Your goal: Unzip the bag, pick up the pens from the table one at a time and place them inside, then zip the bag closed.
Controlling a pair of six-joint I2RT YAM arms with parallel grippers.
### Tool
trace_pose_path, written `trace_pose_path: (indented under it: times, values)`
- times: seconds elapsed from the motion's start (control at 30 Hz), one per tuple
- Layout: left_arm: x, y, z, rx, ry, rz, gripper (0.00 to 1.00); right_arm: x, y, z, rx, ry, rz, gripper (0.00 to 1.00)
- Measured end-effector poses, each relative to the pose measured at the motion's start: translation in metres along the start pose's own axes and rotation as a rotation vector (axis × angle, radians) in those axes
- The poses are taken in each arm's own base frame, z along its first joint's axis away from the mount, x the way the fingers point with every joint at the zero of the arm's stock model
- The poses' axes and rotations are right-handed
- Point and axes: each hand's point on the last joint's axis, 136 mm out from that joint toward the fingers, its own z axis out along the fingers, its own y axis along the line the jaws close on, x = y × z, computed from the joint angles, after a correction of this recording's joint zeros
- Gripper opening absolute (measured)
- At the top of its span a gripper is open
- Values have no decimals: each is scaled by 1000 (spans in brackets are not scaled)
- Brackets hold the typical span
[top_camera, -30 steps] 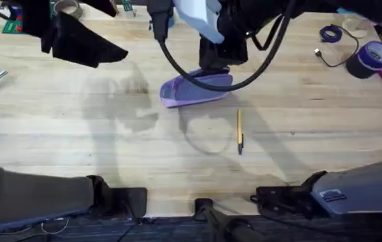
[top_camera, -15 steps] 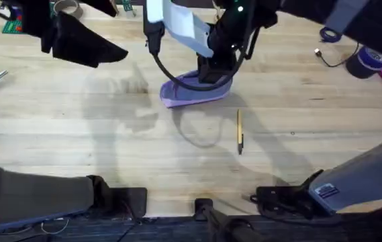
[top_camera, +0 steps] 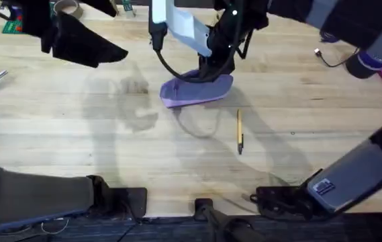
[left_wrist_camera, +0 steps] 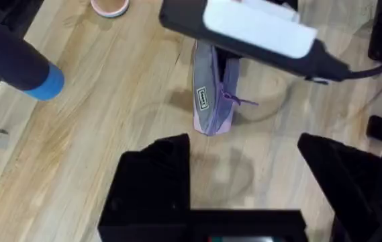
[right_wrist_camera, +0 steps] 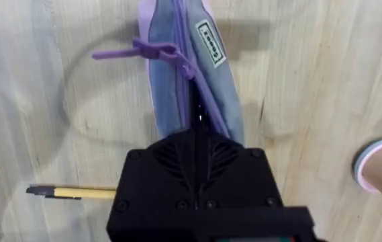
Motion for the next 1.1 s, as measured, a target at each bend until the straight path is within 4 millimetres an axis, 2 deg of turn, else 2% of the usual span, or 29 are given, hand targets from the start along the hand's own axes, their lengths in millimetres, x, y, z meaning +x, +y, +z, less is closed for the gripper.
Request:
trace_pose_path:
  times: [0.03, 0.07, 0.13, 0.37, 0.43, 0.47, 0.63, 0.67, 0.73, 1.0, 1.1]
  values:
    - [0, 0, 0, 0, 0, 0, 995, 1, 0, 3, -6, 4, 0, 31]
    - [0, 0, 0, 0, 0, -2, 995, 2, -2, 15, -20, 12, -2, 32]
    - [0, 0, 0, 0, 0, -2, 995, 2, -4, 19, -22, 13, -4, 32]
    - [0, 0, 0, 0, 0, -3, 995, 2, -5, 23, -24, 14, -4, 31]
    - [0, 0, 0, 0, 0, -2, 995, 2, -5, 23, -24, 14, -3, 74]
    - [0, 0, 0, 0, 0, -3, 995, 2, -5, 23, -23, 14, -4, 160]
    - [0, 0, 0, 0, 0, -3, 995, 2, -5, 23, -25, 16, -12, 879]
    - [0, 0, 0, 0, 0, -2, 995, 3, -5, 24, -27, 17, -17, 963]
    - [0, 0, 0, 0, 0, -2, 995, 3, -3, 25, -34, 21, -17, 992]
    - [0, 0, 0, 0, 0, -2, 995, 7, 3, 24, -60, 36, -11, 996]
    - [0, 0, 0, 0, 0, -3, 995, 6, 8, 6, -49, 28, -12, 995]
